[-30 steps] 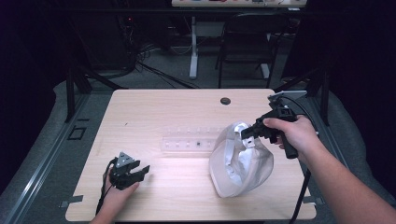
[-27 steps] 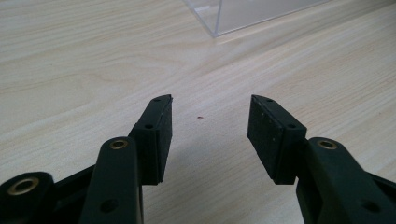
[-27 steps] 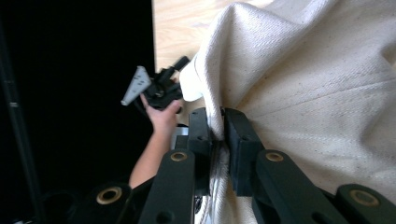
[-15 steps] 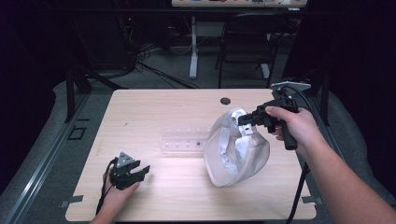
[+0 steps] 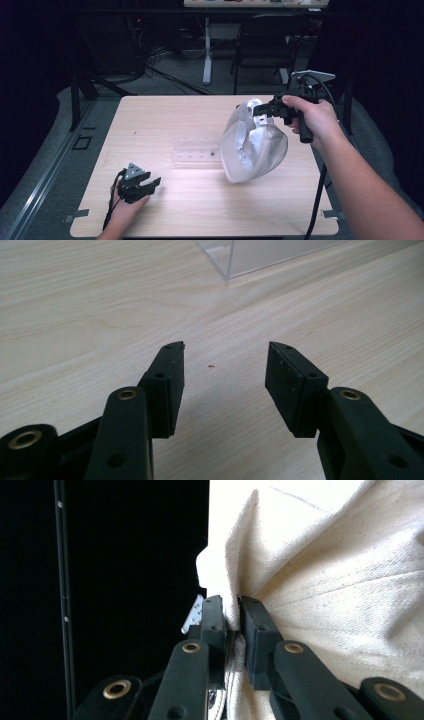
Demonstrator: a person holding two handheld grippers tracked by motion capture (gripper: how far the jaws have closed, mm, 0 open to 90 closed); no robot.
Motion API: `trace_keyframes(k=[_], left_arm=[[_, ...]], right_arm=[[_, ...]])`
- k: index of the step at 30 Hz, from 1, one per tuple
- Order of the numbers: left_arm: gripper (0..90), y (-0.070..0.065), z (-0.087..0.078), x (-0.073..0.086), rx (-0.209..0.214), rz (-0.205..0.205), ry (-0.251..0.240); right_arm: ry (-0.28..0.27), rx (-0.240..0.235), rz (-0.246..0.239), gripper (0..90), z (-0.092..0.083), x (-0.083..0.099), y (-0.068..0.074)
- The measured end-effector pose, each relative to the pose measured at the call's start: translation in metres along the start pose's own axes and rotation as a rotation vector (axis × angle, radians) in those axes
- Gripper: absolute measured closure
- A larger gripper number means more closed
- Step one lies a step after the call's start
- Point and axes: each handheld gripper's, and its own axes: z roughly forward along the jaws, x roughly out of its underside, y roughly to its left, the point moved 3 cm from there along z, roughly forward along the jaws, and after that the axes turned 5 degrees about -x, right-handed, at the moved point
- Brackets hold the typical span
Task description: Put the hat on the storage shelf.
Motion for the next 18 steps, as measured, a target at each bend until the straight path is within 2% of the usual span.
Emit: trace_keyframes(k=[2,7,11,18], left_arm=[[50.4,-0.001,0.001,0.0,-0.001,-0.003,-0.004],[50.4,0.0,0.001,0.0,-0.001,-0.004,-0.009],[50.5,0.0,0.0,0.0,0.006,-0.001,0.001],[50.4,-0.001,0.001,0.0,0.004,-0.001,-0.005]], right_arm=[[-0.01,-0.012,0.0,82.1,0.002,-0.005,0.002],[-0.034,-0.006,0.001,82.1,0.009,-0.016,0.007],[-0.057,-0.012,0.005,82.1,0.013,-0.024,0.011],[-0.102,0.002,0.025,82.1,0.021,-0.039,0.013]])
